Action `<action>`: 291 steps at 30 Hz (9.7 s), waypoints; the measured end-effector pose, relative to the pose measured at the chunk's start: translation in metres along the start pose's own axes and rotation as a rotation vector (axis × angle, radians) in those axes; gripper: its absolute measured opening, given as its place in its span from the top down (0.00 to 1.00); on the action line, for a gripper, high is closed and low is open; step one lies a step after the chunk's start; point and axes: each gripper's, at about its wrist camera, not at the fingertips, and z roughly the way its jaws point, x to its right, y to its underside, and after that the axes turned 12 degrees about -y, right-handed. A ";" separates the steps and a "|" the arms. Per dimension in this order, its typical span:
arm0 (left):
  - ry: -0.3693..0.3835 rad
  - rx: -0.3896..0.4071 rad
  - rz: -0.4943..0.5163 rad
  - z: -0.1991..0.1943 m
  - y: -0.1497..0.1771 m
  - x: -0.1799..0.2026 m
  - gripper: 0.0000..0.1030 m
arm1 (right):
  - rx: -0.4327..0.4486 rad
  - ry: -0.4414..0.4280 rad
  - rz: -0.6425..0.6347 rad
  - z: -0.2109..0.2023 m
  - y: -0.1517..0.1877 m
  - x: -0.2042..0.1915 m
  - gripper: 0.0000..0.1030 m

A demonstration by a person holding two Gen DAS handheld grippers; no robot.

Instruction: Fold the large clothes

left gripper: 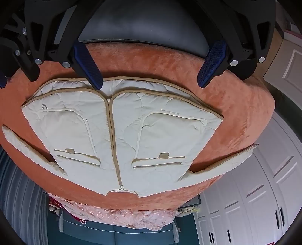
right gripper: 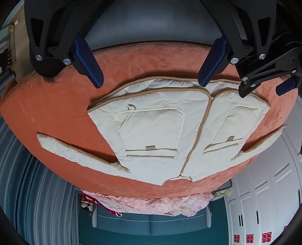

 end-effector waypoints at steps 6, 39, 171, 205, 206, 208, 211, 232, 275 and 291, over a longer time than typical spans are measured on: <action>0.009 -0.017 -0.008 0.004 0.001 -0.002 0.05 | -0.006 -0.003 -0.006 -0.002 0.000 -0.002 0.05; -0.006 0.027 -0.025 -0.014 0.001 -0.008 0.05 | 0.044 0.002 -0.003 -0.015 0.001 -0.005 0.05; -0.018 -0.179 -0.326 0.177 -0.132 -0.068 0.05 | 0.051 -0.685 -0.187 0.220 -0.259 -0.054 0.65; 0.248 -0.324 -0.537 0.243 -0.202 -0.031 0.15 | 0.029 -0.366 0.494 0.286 -0.223 0.158 0.44; 0.272 -0.356 -0.565 0.249 -0.196 -0.032 0.15 | 0.029 -0.367 0.492 0.286 -0.222 0.158 0.44; 0.300 -0.369 -0.598 0.253 -0.188 -0.032 0.15 | 0.027 -0.364 0.492 0.286 -0.221 0.159 0.44; 0.338 -0.345 -0.554 0.250 -0.196 -0.021 0.25 | 0.028 -0.360 0.490 0.286 -0.221 0.159 0.44; 0.127 -0.182 -0.344 0.280 -0.247 -0.035 0.98 | -0.004 -0.297 0.345 0.320 -0.246 0.135 0.91; -0.044 0.045 -0.225 0.291 -0.197 0.009 0.93 | -0.023 -0.198 0.004 0.334 -0.199 0.017 0.85; 0.135 -0.012 -0.557 0.256 -0.201 -0.143 0.39 | -0.012 -0.153 -0.028 0.330 -0.199 0.012 0.85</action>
